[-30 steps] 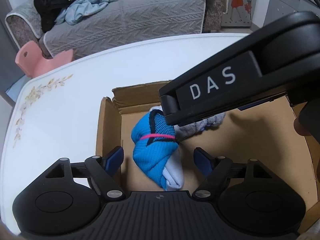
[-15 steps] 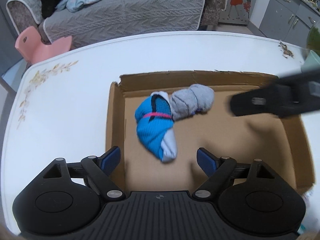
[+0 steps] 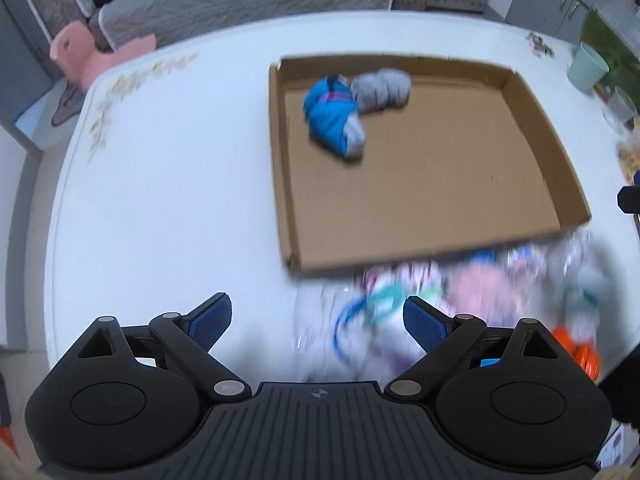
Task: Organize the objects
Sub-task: 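Grasp the white knit sock bundle with left gripper while right grasps bubble-wrap roll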
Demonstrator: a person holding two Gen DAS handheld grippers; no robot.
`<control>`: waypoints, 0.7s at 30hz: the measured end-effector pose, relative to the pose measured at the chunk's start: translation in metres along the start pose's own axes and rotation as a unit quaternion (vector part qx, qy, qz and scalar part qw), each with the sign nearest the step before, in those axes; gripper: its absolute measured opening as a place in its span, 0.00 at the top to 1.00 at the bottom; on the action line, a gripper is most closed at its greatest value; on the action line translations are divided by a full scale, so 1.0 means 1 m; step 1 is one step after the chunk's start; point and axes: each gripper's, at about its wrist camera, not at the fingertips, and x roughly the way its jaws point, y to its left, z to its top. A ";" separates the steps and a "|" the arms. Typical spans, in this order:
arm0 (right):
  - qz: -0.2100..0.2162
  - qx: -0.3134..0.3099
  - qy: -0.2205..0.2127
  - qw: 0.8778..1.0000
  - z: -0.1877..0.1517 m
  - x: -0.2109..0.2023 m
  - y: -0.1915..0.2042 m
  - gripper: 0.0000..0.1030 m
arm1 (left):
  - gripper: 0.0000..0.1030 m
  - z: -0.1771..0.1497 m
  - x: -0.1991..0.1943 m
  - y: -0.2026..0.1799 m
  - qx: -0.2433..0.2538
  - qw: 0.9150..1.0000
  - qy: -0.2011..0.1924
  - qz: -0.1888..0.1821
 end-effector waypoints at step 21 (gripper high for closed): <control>-0.014 0.052 0.095 0.994 -0.031 0.100 -0.019 0.07 | 0.07 -0.014 0.049 0.014 -0.035 0.999 0.041 0.002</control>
